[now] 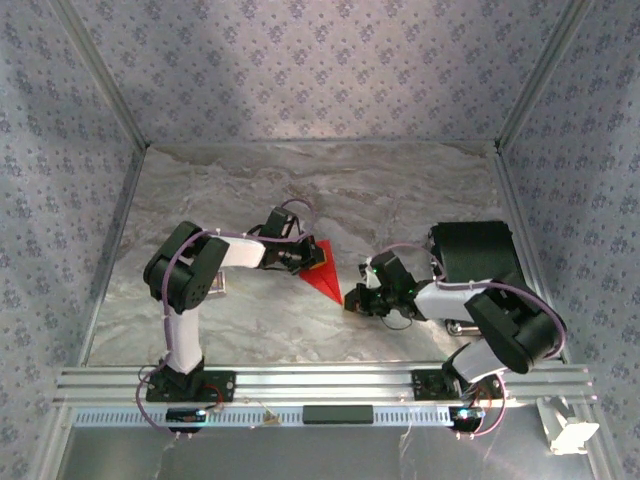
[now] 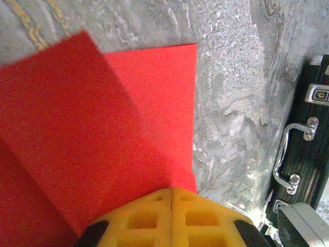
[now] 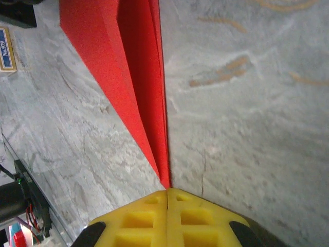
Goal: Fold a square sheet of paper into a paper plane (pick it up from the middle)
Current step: Fourth fold the wing at the center of the table.
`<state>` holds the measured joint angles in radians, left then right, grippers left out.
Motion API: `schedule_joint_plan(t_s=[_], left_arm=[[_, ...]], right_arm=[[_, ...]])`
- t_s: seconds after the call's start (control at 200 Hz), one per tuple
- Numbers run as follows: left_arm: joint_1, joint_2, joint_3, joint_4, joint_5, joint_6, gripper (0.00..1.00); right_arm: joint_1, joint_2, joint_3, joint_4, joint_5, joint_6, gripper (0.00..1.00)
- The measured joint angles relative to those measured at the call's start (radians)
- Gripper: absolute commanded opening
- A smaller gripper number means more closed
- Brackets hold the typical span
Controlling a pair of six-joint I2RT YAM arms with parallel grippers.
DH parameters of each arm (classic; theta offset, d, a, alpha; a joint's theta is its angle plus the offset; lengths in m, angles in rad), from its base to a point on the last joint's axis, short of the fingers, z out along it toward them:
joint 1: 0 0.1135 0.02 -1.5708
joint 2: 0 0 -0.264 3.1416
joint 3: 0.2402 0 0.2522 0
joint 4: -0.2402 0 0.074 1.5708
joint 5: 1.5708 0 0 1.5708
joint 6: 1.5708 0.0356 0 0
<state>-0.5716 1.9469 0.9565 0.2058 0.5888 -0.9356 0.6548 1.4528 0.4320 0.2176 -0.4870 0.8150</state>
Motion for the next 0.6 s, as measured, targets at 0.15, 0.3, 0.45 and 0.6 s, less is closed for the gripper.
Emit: schedule_joint_plan(t_s=[0.15, 0.3, 0.45, 0.6], left_arm=[[0.000, 0.000, 0.000, 0.000, 0.000, 0.000, 0.00], [0.000, 0.000, 0.000, 0.000, 0.000, 0.000, 0.00], [0.000, 0.000, 0.000, 0.000, 0.000, 0.000, 0.00], [0.000, 0.000, 0.000, 0.000, 0.000, 0.000, 0.00]], right_arm=[[0.000, -0.034, 0.086, -0.095, 0.000, -0.012, 0.00], [0.000, 0.018, 0.232, -0.118, 0.000, -0.031, 0.00], [0.006, 0.146, 0.347, -0.125, 0.008, -0.042, 0.00], [0.023, 0.233, 0.401, -0.165, 0.029, -0.050, 0.00]])
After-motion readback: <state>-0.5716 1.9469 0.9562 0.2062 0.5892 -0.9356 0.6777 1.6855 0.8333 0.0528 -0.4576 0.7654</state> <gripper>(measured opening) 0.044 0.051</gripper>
